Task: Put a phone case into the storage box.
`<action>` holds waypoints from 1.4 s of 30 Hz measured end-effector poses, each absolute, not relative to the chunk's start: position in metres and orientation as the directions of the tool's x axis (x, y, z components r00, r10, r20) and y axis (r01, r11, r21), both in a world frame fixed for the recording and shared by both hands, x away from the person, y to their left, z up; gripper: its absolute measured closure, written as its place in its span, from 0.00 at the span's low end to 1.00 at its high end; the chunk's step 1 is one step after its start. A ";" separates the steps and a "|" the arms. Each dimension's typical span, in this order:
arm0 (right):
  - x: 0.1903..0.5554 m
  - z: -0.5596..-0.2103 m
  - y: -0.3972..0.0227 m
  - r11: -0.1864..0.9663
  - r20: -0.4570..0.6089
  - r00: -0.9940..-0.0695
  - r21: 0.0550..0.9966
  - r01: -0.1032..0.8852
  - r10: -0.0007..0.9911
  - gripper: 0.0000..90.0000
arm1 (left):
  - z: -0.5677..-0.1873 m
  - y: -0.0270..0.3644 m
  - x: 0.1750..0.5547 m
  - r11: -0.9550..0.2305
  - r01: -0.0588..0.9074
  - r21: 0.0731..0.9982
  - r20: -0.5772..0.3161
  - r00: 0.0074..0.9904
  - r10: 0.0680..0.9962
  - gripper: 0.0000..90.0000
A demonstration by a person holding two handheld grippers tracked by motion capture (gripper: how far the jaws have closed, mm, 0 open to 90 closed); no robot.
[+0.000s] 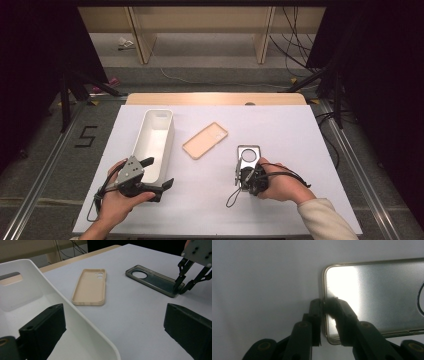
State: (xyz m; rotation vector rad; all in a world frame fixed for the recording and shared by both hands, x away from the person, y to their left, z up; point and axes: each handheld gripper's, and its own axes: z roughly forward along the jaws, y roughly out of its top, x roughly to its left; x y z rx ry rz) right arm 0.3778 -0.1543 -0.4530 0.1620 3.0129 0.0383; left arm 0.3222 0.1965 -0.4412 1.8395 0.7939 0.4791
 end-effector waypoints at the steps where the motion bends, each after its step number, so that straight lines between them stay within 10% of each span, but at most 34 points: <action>1: 0.378 -0.453 -0.154 0.994 -0.122 -0.986 0.031 0.107 0.110 0.84 | -0.441 0.197 0.322 -0.252 0.301 0.920 -0.035 0.702 0.711 0.04; 42: 0.375 -0.438 -0.164 0.983 -0.137 -0.981 0.140 0.120 0.140 0.98 | -0.440 0.197 0.321 -0.249 0.299 0.921 -0.033 0.699 0.714 0.05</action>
